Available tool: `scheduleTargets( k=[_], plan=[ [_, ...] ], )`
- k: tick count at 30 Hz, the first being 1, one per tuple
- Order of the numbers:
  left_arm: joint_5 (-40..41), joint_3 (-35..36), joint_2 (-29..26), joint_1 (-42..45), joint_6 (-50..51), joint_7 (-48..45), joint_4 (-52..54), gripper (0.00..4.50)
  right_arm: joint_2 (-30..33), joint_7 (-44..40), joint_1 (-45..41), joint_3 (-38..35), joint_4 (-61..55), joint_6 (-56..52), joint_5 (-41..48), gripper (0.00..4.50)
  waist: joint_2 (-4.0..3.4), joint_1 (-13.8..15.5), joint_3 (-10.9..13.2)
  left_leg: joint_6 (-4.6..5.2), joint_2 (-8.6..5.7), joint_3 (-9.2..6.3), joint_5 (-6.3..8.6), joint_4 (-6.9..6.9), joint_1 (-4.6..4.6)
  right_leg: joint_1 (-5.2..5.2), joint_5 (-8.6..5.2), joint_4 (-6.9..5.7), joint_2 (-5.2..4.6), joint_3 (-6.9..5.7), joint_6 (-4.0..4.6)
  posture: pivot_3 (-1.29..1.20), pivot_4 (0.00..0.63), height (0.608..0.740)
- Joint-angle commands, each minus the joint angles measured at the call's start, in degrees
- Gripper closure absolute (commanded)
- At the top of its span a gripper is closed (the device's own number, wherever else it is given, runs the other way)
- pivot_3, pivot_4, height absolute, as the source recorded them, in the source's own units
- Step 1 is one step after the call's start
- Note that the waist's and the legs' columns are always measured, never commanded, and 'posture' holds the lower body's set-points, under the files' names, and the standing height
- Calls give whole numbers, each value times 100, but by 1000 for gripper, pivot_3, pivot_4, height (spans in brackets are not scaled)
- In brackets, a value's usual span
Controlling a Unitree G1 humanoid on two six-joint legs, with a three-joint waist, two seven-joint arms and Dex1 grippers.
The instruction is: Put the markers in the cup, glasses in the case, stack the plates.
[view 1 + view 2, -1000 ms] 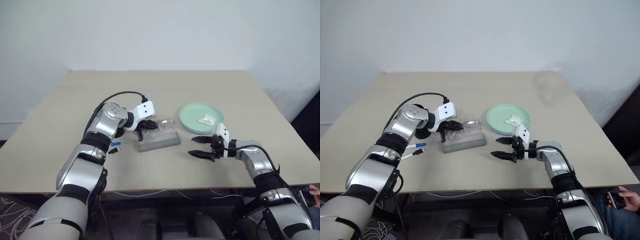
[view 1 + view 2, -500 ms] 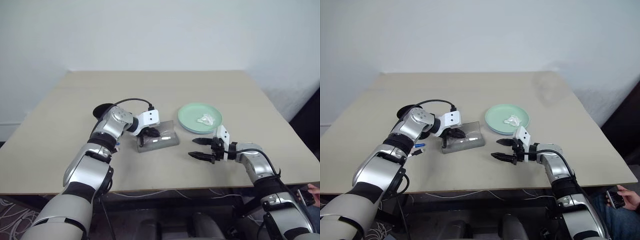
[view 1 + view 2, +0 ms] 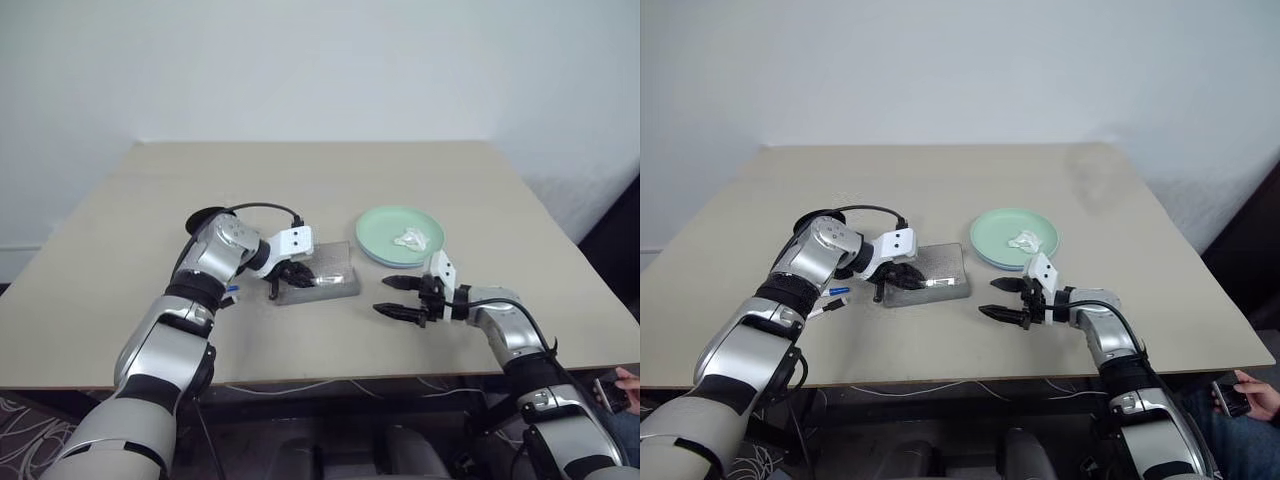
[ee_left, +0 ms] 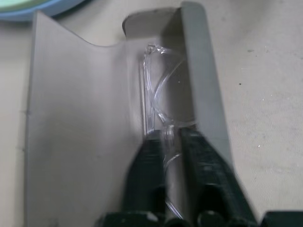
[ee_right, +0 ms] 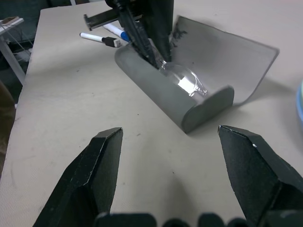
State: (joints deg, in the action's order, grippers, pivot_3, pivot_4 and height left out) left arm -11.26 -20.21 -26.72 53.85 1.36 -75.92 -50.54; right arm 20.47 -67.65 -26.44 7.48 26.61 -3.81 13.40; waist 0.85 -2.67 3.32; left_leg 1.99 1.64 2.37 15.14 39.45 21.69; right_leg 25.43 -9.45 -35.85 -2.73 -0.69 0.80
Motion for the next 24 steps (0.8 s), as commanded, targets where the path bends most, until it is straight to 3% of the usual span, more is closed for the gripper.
scheduleTargets(
  k=[1,16,19,23,24],
  plan=[
    [37,133,42,77,-47,272,-8,2500,-15,-6,-161,-79,-95,103,70,1004,0,1,0,0,0,-1,0,0,0,0,0,0,0,0,0,0,0,721],
    [121,779,385,997,-601,2059,-1054,2500,1,-5,-138,-71,-98,84,59,1004,7,-1,1,0,-1,-2,0,2,3,0,4,2,0,-1,-6,0,0,721],
    [-48,693,343,1051,-794,2478,-1283,3119,5,0,-142,-71,-94,89,54,1004,8,-5,1,0,-1,-1,0,2,1,1,4,-1,0,-1,-7,0,0,721],
    [-340,530,326,1075,-947,2935,-1528,4459,3,7,-157,-72,-89,90,50,1004,9,4,1,-1,-1,-2,0,2,1,1,5,-3,0,-2,-7,0,0,721],
    [-453,457,333,1071,-946,3049,-1616,4459,1,12,-162,-71,-88,90,48,1004,9,4,1,-1,-1,-1,0,2,2,1,5,-2,0,-2,-8,0,0,721]
  ],
)
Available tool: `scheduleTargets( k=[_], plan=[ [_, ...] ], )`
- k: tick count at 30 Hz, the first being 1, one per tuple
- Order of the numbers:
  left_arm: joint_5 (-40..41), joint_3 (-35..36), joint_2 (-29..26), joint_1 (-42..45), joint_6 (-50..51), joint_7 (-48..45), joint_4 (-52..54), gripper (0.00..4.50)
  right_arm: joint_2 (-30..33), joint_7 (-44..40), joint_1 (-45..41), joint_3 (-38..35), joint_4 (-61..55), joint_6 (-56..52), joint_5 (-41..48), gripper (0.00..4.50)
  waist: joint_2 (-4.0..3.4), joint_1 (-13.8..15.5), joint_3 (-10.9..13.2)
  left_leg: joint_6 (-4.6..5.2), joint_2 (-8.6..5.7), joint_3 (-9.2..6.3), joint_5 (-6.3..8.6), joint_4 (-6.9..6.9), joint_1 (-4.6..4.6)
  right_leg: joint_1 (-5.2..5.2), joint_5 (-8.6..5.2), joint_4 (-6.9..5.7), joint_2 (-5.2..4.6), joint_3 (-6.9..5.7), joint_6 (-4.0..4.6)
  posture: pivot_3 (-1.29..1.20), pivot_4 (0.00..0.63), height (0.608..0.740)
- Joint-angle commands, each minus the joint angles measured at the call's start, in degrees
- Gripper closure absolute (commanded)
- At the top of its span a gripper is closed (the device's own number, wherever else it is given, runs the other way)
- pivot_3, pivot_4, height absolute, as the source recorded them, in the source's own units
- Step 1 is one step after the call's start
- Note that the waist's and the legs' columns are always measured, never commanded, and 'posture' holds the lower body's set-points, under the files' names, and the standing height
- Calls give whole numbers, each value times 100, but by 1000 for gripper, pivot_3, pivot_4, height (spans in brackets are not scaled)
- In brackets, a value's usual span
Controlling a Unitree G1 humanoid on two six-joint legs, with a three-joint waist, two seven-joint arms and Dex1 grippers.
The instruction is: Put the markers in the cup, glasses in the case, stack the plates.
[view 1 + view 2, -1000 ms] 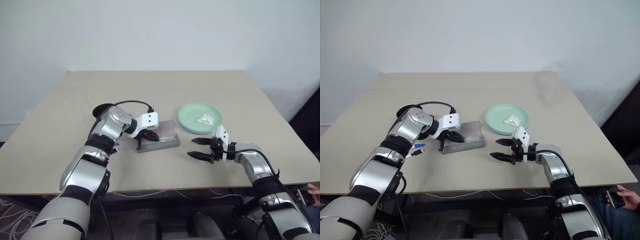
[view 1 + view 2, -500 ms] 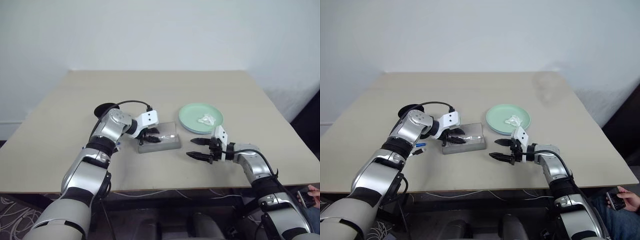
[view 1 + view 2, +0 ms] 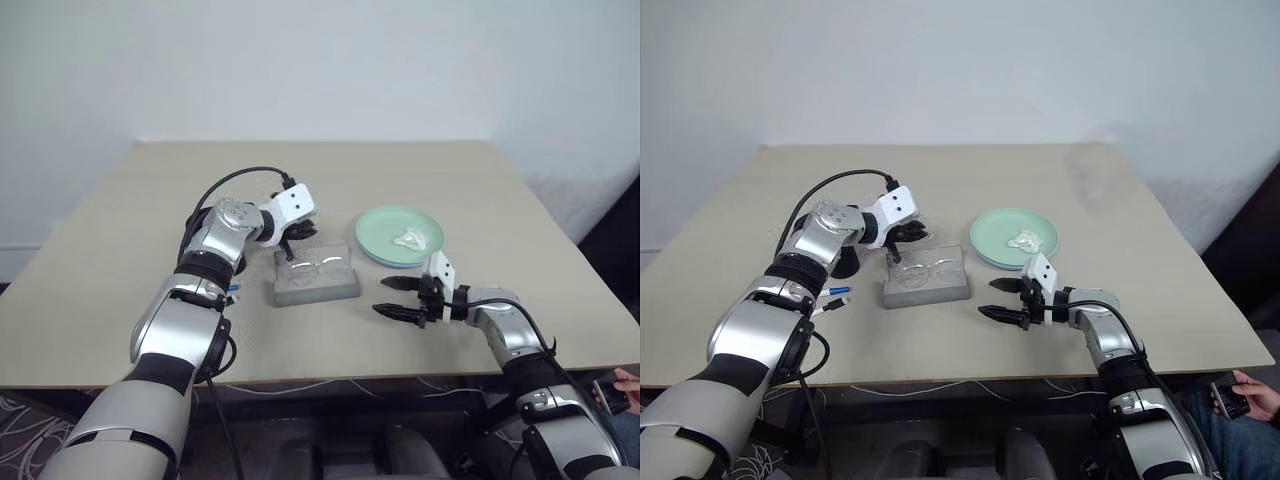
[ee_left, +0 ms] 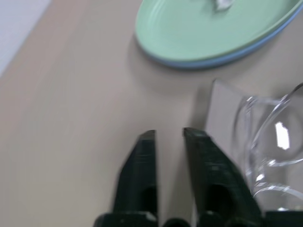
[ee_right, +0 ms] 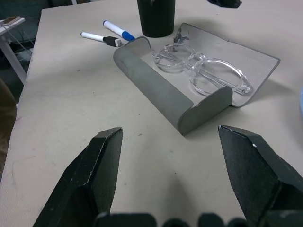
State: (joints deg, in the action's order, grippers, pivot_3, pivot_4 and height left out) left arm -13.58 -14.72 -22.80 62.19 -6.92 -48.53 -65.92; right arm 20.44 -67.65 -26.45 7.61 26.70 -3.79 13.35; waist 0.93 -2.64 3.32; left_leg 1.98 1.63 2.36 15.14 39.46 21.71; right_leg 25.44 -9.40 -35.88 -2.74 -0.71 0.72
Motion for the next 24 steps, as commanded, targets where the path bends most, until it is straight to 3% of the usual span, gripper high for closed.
scheduleTargets(
  k=[1,11,24],
  plan=[
    [-326,-162,-52,222,-105,405,-159,4459,3,17,-162,-84,-99,89,51,1004,1,1,-1,0,0,1,0,0,1,0,1,0,-1,0,-1,0,0,721],
    [-833,-521,-8,34,-484,477,-472,4459,1,50,-150,-81,-123,93,46,1004,5,4,0,-1,-2,1,1,0,2,0,2,3,-3,0,-4,0,0,721],
    [22,112,-125,-171,-5,-1433,56,4459,-14,96,-162,-66,-81,114,31,1004,6,1,-1,-1,-5,2,1,0,2,-2,2,4,-6,-1,-4,0,0,721]
  ],
)
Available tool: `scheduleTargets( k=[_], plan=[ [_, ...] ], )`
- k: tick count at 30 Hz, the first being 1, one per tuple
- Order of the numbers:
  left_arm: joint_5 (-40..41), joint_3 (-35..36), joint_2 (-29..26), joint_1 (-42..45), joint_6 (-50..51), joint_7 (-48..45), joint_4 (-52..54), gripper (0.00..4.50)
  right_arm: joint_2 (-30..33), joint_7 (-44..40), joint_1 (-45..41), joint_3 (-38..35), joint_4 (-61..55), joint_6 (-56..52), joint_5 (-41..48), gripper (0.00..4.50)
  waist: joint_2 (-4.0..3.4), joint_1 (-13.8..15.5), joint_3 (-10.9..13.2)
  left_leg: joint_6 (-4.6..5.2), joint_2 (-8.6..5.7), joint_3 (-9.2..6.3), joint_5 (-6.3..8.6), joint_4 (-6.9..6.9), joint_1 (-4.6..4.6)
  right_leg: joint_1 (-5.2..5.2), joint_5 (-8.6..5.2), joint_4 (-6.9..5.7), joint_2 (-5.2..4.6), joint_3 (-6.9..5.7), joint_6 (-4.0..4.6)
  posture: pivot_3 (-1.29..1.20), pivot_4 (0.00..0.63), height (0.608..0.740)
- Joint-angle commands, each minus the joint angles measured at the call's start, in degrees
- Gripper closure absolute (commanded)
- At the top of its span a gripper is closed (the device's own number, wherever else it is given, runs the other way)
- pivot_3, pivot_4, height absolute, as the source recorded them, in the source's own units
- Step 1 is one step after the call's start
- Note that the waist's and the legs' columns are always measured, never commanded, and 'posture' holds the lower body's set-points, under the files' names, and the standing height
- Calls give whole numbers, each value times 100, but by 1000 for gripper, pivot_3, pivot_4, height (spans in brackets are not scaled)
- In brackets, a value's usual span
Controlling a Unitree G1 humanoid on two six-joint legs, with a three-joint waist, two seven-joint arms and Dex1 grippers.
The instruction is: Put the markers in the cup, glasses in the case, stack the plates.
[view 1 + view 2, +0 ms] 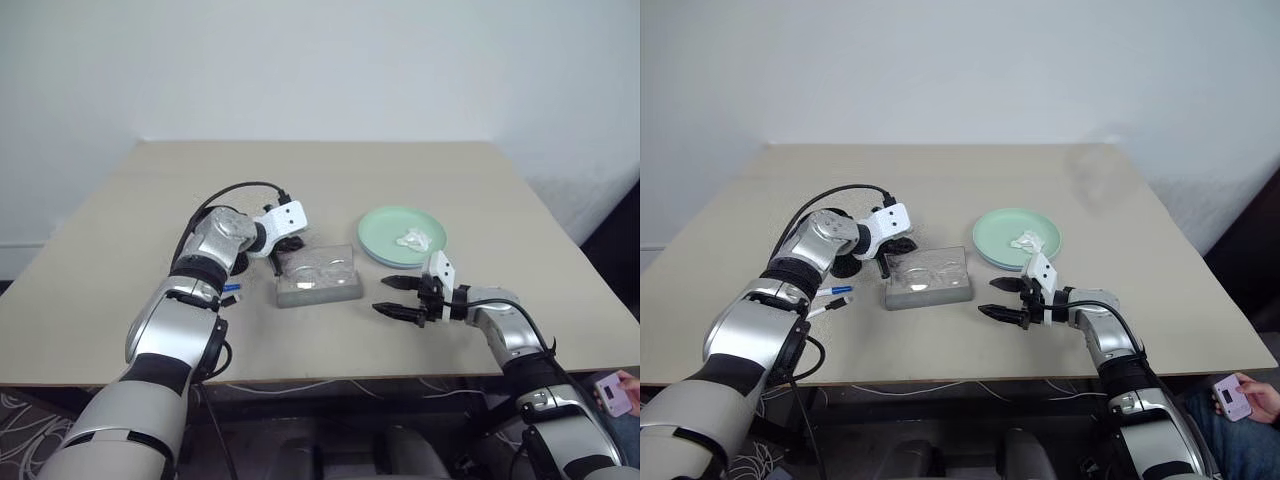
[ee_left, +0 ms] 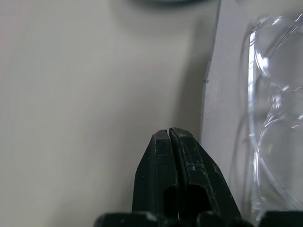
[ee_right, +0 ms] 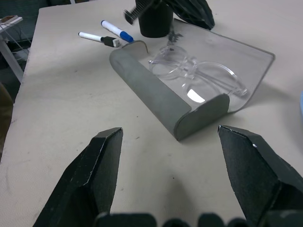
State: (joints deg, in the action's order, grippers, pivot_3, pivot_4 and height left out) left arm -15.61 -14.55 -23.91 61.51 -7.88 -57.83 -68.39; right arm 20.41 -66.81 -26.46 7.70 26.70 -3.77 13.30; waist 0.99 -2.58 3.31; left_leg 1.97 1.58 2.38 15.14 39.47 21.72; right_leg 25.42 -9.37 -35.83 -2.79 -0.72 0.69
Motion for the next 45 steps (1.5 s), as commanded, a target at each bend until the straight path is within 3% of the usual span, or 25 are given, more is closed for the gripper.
scheduleTargets(
  k=[1,9,17,25,34,42,45],
  plan=[
    [305,118,-59,-166,85,-693,446,4459,-14,14,-167,-73,-74,119,34,1004,0,-7,0,0,0,1,0,0,0,0,0,0,0,0,0,0,0,721],
    [649,-70,-433,-1042,680,-1966,2228,4459,-57,4,-269,-58,52,186,10,1004,0,-12,0,1,3,1,0,1,-2,1,0,-4,1,2,1,0,0,721],
    [423,-333,-585,-1563,934,-1757,3034,4459,-90,-29,-341,-33,164,256,-6,1004,-2,-9,-2,1,4,1,0,8,-7,-4,0,-7,1,3,1,0,0,721],
    [907,85,-737,-1775,1487,-1561,3935,4459,-104,-42,-336,-11,156,256,-19,1004,-2,-8,-2,1,4,0,-1,17,-7,-7,0,-7,1,3,1,0,0,721],
    [1788,695,-2201,-2933,3026,-2145,6452,4459,-108,28,-427,-84,213,301,3,1004,-4,-53,0,0,13,1,0,5,-9,3,0,-10,3,4,3,0,0,721],
    [2114,1050,-3433,-3886,3488,-2326,6922,4459,-67,-112,-519,-67,244,344,1,1004,-4,-13,1,0,14,0,0,8,-12,-2,-10,-4,-4,4,18,0,0,721],
    [2149,1080,-3644,-4116,3547,-2258,6899,3890,-108,-112,-512,-39,280,368,-19,1004,-3,0,1,0,19,1,0,8,-10,-1,-11,-2,-5,3,19,0,0,721]
  ],
)
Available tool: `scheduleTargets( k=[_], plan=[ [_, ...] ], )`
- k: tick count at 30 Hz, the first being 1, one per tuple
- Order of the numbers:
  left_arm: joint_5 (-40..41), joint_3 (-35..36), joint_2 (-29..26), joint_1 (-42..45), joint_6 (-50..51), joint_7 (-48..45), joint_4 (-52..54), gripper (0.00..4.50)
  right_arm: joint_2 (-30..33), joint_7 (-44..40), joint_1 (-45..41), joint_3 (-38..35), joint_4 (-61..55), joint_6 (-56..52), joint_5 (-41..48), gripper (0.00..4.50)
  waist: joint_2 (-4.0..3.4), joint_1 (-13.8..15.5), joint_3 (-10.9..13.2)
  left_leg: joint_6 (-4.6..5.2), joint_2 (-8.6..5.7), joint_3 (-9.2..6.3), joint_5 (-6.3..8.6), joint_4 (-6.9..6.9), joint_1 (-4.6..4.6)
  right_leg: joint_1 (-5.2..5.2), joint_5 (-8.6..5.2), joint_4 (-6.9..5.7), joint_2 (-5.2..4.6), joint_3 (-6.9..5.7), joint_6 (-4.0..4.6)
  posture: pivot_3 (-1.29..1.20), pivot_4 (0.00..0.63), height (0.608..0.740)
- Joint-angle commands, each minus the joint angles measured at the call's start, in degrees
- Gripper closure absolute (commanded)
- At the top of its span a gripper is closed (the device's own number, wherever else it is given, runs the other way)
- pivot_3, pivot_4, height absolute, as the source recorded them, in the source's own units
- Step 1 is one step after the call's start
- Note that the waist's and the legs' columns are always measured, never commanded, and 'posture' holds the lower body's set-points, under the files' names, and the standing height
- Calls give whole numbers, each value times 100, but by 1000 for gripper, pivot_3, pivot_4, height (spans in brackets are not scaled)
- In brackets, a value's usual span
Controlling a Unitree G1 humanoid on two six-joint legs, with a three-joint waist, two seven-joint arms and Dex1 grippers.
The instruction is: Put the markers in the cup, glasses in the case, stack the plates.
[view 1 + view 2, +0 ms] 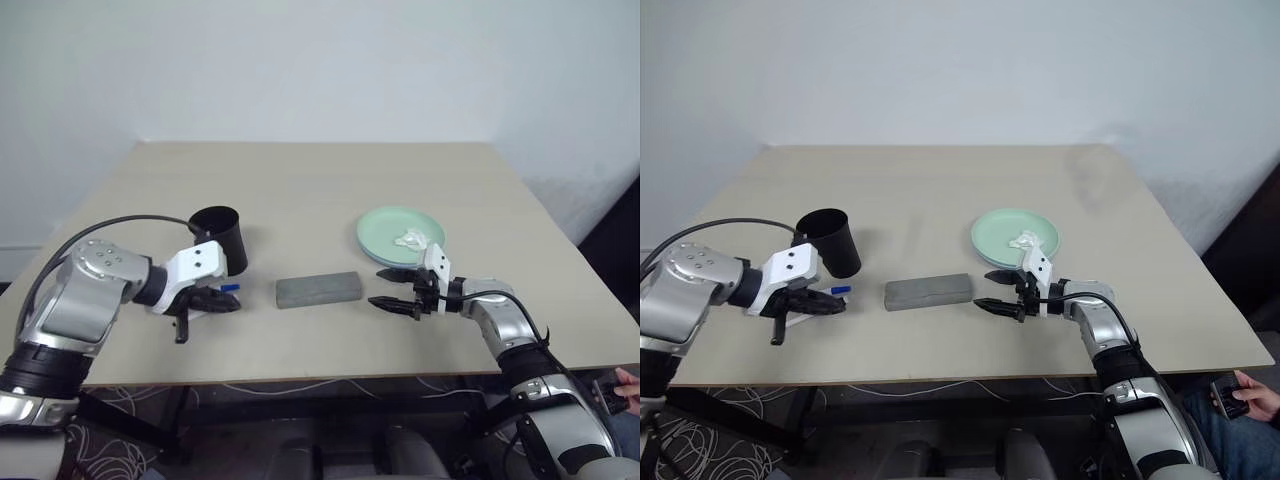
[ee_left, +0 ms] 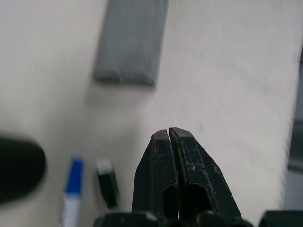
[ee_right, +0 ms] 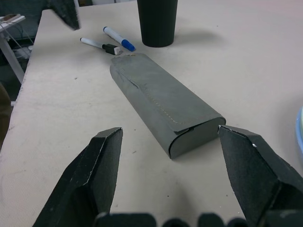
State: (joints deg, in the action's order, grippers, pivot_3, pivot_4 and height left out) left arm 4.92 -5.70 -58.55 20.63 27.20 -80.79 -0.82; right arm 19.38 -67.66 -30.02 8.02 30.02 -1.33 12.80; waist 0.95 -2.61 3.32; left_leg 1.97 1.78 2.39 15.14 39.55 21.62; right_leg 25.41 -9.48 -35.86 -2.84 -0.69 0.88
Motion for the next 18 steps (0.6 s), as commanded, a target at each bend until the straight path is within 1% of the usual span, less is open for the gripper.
scheduleTargets(
  k=[1,2,6,7,13,18],
  plan=[
    [116,201,-229,-77,44,50,129,3709,-20,-28,-152,-60,-49,127,28,1004,0,2,0,0,0,1,0,0,1,0,0,0,0,-1,0,0,0,721],
    [139,200,-261,-104,43,62,123,3244,-29,-28,-150,-55,-47,128,26,1004,0,2,0,-1,0,2,0,0,0,1,0,-1,0,-1,0,0,0,721],
    [-24,98,-376,-105,-65,200,-183,1947,-66,-18,-184,-48,-10,130,20,1004,-1,-3,1,-2,0,6,1,-1,0,2,0,-1,1,-3,1,0,0,721],
    [-90,44,-398,-62,-99,224,-309,1687,-70,-11,-199,-52,8,136,16,1004,-1,-4,1,-2,0,6,1,-1,0,3,0,-2,1,-3,1,0,0,721],
    [-409,-331,-340,498,-236,222,-1033,1687,-79,13,-309,-60,186,184,-22,1004,1,6,0,-2,-2,8,1,-2,0,3,0,-2,2,-6,1,0,0,721],
    [-641,-770,-248,1272,66,-75,-1703,1687,-75,4,-312,-63,246,198,-59,1004,3,1,0,-1,-7,9,1,-1,5,3,1,-1,2,-5,-2,0,0,721]
  ],
)
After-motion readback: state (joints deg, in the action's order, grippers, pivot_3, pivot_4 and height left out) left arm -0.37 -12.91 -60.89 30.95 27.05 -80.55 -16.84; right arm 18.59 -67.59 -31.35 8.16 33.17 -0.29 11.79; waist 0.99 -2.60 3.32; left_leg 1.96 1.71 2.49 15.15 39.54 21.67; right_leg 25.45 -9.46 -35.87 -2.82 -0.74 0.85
